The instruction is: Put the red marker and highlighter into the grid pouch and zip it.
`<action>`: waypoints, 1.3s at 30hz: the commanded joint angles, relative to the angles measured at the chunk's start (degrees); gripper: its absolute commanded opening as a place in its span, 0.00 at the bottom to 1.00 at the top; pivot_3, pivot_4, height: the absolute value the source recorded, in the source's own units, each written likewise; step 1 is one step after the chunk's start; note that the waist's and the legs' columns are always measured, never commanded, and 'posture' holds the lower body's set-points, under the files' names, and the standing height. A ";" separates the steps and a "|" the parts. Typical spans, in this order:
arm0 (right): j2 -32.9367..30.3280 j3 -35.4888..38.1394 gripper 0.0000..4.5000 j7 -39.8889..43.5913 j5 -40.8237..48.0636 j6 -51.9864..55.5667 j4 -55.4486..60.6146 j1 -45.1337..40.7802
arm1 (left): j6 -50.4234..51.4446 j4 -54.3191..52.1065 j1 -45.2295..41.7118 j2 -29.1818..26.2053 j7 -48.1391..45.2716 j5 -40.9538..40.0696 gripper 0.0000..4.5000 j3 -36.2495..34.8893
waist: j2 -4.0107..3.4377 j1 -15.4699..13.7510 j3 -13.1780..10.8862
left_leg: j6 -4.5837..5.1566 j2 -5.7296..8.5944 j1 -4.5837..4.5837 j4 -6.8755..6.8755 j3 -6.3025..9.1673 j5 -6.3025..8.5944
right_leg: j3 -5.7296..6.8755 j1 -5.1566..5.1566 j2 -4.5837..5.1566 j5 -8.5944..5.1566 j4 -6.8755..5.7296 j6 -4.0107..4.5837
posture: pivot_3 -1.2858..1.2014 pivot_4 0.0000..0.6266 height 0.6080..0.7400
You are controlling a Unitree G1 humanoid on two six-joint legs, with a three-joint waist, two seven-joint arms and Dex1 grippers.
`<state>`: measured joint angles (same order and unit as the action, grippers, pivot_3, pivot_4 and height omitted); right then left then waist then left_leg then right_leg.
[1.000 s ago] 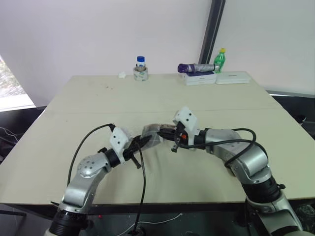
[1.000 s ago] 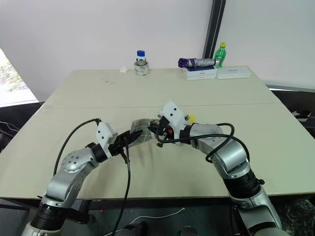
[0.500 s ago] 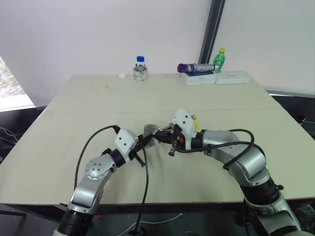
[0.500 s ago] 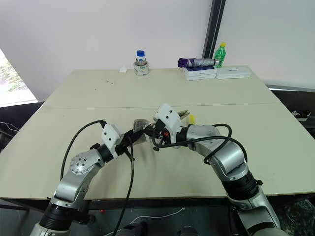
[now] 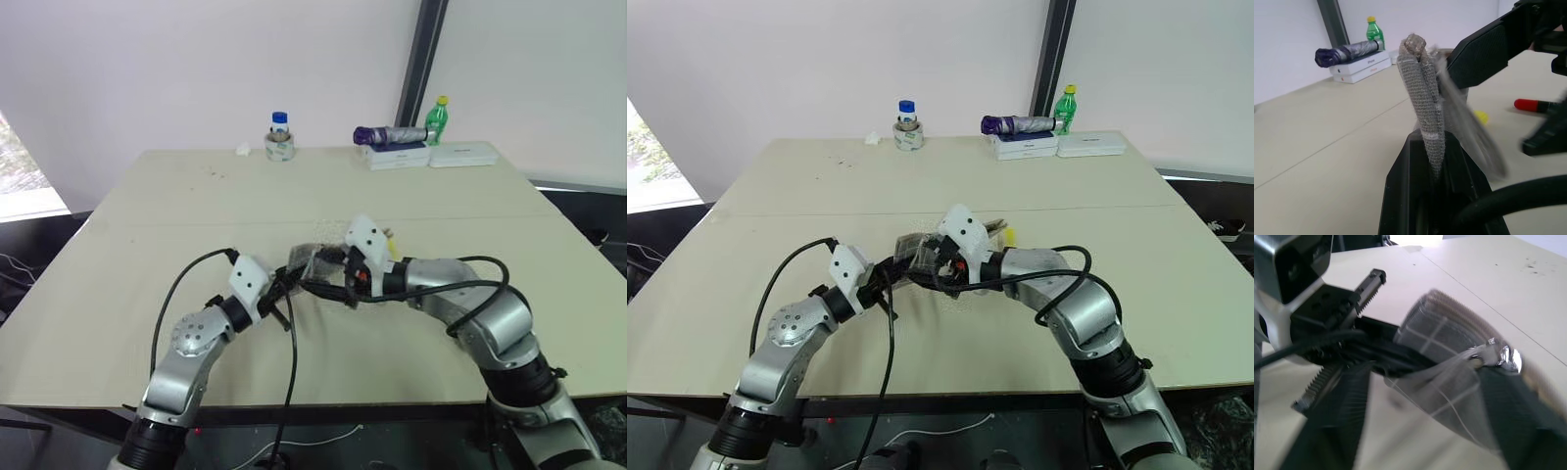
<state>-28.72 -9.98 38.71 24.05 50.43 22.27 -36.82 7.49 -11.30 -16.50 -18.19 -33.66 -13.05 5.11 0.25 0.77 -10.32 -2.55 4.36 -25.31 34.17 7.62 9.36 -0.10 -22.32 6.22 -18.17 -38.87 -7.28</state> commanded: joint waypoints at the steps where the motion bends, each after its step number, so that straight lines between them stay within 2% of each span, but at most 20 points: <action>1: -4.27 6.72 0.99 -0.24 0.11 -0.22 -0.19 1.59 | -1.07 0.60 -1.66 -2.52 1.21 0.91 0.00 -4.07 | 0.01 -0.06 0.00 | 0.00 0.00 0.00 0.00 0.00 0.00 | 0.00 0.00 0.00 0.00 0.00 0.00 | 0.52 0.24 0.97; 4: -7.40 9.22 0.99 -2.94 -2.05 1.49 -3.36 3.38 | -2.67 3.43 -3.03 -4.18 3.01 2.33 0.00 -6.20 | 0.02 -0.13 -0.01 | 0.00 0.00 0.00 0.00 -0.01 0.00 | 0.02 0.02 0.00 0.00 0.01 0.00 | 0.52 0.24 0.97; 6: -7.22 10.27 0.99 -5.86 -3.69 1.90 -7.31 3.49 | -4.28 5.59 -3.38 -4.86 3.19 3.19 0.00 -6.57 | 0.02 0.13 -0.01 | 0.00 0.00 0.01 0.00 -0.02 0.00 | 0.01 0.00 0.00 0.00 0.02 0.00 | 0.52 0.24 0.97; 11: -1.14 13.00 0.99 -14.62 -6.31 2.68 -17.89 1.69 | -10.36 9.88 -4.03 -4.09 3.22 4.77 0.00 -6.08 | 0.02 0.11 -0.01 | 0.00 -0.02 0.01 -0.03 -0.03 0.00 | 0.01 0.00 -0.02 0.01 0.01 0.00 | 0.52 0.24 0.97; 20: 5.90 13.21 0.99 -21.33 -9.36 -2.03 -28.30 -0.44 | -25.48 15.27 -6.53 -4.67 4.59 10.88 0.00 -4.83 | 0.02 0.07 -0.01 | -0.01 0.01 0.00 -0.02 -0.04 -0.01 | 0.00 0.00 -0.01 0.02 0.01 0.00 | 0.52 0.24 0.97; 23: 6.21 12.45 0.83 -21.67 -10.58 -3.69 -29.78 -0.35 | -26.84 14.99 -6.72 -4.21 5.42 10.99 0.00 -5.10 | 0.02 0.11 -0.01 | -0.01 0.01 0.00 -0.03 -0.04 -0.01 | 0.00 -0.01 -0.01 0.02 0.01 -0.01 | 0.52 0.24 0.97; 25: 6.13 12.06 0.62 -21.26 -10.97 -4.00 -29.77 -0.06 | -27.64 14.87 -6.70 -4.04 6.15 11.28 0.00 -5.35 | 0.02 0.19 -0.01 | 0.00 0.01 0.00 -0.03 -0.05 -0.01 | 0.00 -0.01 -0.01 0.02 0.01 -0.01 | 0.52 0.24 0.97; 29: 5.82 12.18 0.14 -20.42 -10.97 -3.63 -28.85 0.67 | -26.83 15.30 -5.57 -3.73 5.71 10.77 0.00 -4.44 | 0.02 0.36 -0.01 | 0.00 0.00 0.01 -0.03 -0.04 -0.01 | 0.00 0.00 -0.02 0.02 0.00 -0.01 | 0.52 0.24 0.97; 30: 5.70 12.31 0.05 -20.25 -10.94 -3.48 -28.61 0.79 | -26.61 15.59 -5.26 -3.45 5.50 10.45 0.00 -4.22 | 0.01 0.37 -0.01 | 0.00 0.00 0.02 -0.03 -0.04 -0.01 | 0.00 0.02 -0.03 0.02 -0.01 -0.01 | 0.52 0.24 0.97; 31: 5.57 12.44 0.01 -20.09 -10.91 -3.29 -28.37 0.89 | -26.25 15.92 -5.03 -3.01 5.46 9.97 0.00 -4.20 | 0.01 0.36 0.00 | 0.00 0.00 0.02 -0.03 -0.05 -0.01 | 0.00 0.00 -0.03 0.02 -0.01 -0.01 | 0.52 0.24 0.97; 39: 0.79 12.71 0.01 -15.69 -10.37 0.12 -22.16 3.05 | -25.67 21.22 -4.85 -1.00 3.41 6.50 0.00 -5.03 | -0.01 0.21 0.01 | 0.00 0.01 0.01 -0.01 -0.03 -0.01 | 0.01 0.02 -0.03 0.02 -0.02 -0.01 | 0.52 0.24 0.97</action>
<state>-26.76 1.53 21.96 12.75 50.09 -3.20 -33.68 -17.38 10.65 -20.64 -19.07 -29.91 -5.28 1.06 0.24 0.98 -10.31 -2.55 4.37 -25.30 34.17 7.58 9.35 -0.10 -22.30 6.19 -18.15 -38.89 -7.29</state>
